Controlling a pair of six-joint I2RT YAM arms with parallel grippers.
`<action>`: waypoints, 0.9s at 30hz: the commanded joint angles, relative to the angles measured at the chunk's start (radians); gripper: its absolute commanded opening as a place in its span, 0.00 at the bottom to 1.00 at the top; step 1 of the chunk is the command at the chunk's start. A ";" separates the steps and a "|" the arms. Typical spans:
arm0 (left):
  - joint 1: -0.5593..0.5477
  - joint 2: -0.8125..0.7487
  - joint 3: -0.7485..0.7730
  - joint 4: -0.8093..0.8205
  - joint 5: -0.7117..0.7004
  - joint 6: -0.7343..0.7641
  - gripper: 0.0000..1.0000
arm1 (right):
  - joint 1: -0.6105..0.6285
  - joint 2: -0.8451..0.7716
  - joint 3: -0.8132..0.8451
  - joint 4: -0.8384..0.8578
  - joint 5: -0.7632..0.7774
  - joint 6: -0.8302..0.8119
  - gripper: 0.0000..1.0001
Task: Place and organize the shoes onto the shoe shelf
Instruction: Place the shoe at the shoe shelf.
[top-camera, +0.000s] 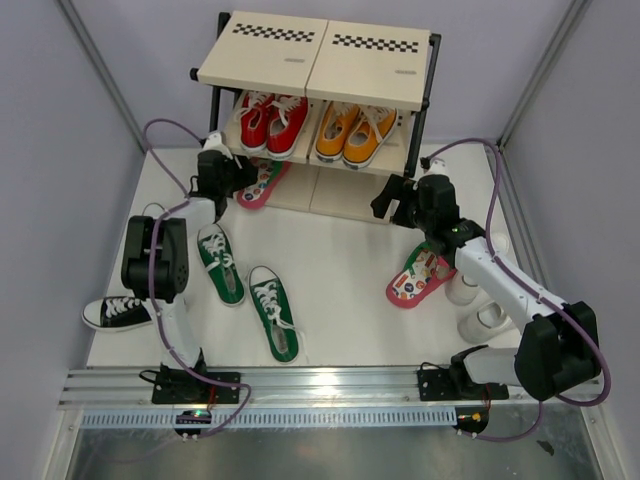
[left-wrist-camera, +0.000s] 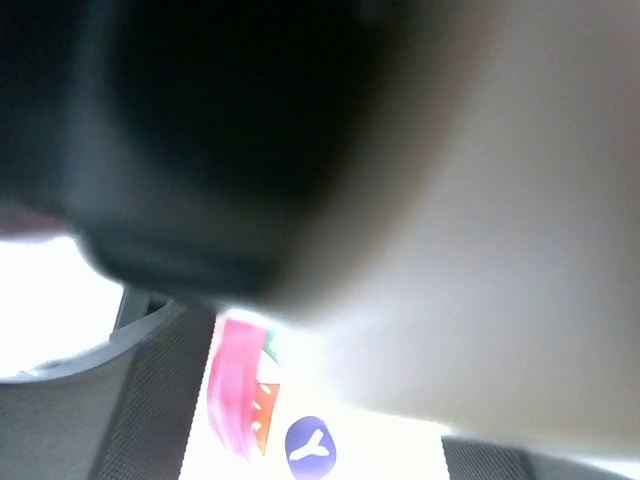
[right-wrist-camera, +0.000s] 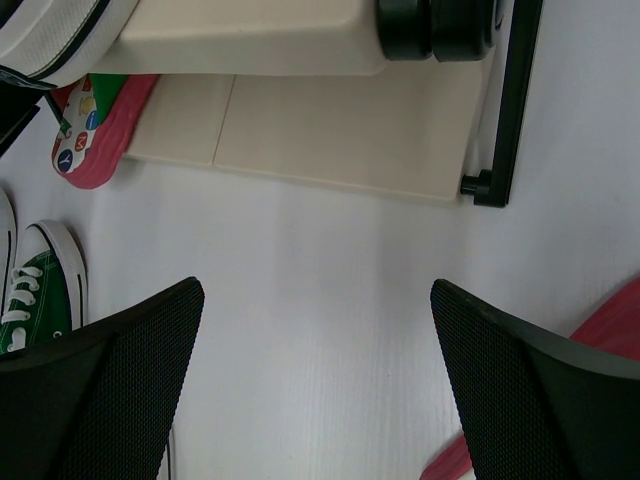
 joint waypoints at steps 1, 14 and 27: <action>-0.049 0.012 -0.021 -0.176 -0.048 0.023 0.64 | -0.004 -0.027 0.039 0.034 -0.008 0.010 1.00; -0.057 -0.029 0.016 -0.328 -0.183 0.015 0.28 | -0.003 -0.059 -0.014 0.039 0.001 0.021 1.00; -0.057 -0.069 0.021 -0.509 -0.211 0.032 0.72 | -0.004 -0.070 -0.038 0.042 0.002 0.028 0.99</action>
